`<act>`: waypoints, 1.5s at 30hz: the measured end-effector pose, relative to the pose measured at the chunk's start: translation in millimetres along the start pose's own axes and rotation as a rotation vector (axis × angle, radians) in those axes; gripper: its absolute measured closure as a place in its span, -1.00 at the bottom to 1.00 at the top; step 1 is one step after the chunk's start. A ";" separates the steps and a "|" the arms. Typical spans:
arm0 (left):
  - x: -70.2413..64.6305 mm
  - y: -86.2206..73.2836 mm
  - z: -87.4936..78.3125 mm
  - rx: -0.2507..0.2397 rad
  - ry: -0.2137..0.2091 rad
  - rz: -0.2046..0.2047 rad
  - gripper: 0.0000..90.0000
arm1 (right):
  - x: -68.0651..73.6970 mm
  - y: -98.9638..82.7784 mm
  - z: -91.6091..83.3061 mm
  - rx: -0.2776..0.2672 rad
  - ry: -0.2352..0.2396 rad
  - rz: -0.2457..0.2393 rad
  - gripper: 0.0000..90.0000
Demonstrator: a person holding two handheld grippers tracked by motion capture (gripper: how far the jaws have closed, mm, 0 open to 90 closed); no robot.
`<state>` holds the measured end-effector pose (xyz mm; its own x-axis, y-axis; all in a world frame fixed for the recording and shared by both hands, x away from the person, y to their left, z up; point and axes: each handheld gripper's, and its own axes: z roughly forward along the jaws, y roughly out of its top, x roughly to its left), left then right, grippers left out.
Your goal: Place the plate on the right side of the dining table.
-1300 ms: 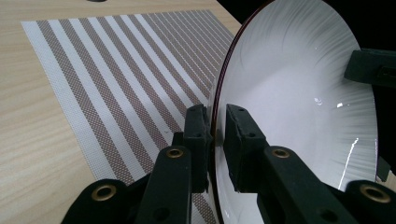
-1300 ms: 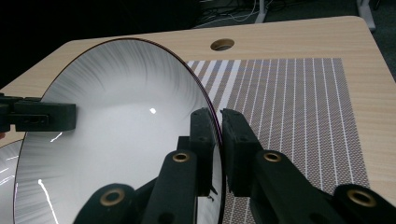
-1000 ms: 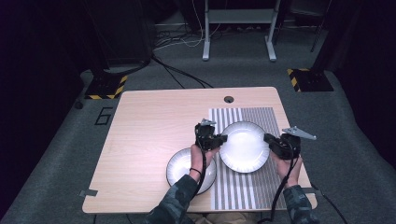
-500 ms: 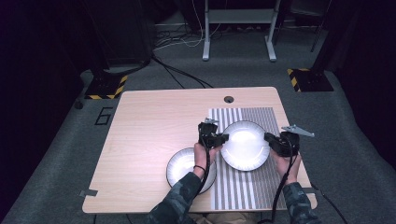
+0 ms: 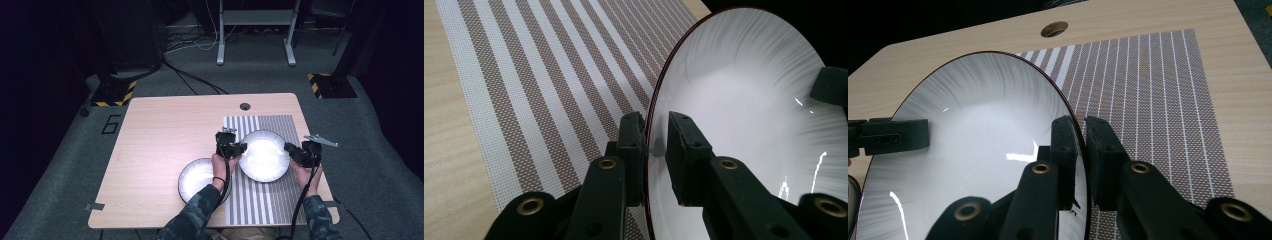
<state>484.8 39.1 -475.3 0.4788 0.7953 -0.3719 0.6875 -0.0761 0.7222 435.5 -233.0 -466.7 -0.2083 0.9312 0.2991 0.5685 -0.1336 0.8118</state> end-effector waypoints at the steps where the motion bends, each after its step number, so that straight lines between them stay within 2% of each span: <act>1: 0.6 0.1 0.9 0.004 0.002 0.002 0.70 | -0.4 -0.1 0.8 0.000 0.002 0.002 0.85; 13: 2.7 -0.4 11.2 0.044 0.034 -0.016 0.69 | -7.3 -5.6 13.3 0.033 0.000 0.033 0.84; 24: 3.7 0.7 18.1 0.078 0.056 -0.008 0.69 | -12.7 -10.6 21.7 0.051 0.000 0.067 0.84; 40: 3.8 3.5 24.8 0.128 0.084 0.003 0.65 | -16.5 -12.1 28.5 0.059 -0.002 0.079 0.85; 45: 4.8 4.6 27.0 0.149 0.092 -0.001 0.64 | -16.8 -11.9 32.9 0.075 -0.016 0.086 0.85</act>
<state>505.0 26.3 -489.5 0.4304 0.8466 -0.3130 0.7648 -0.1579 0.6246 458.5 -235.9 -497.9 -0.1441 0.9228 0.3574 0.6414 -0.1880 0.7438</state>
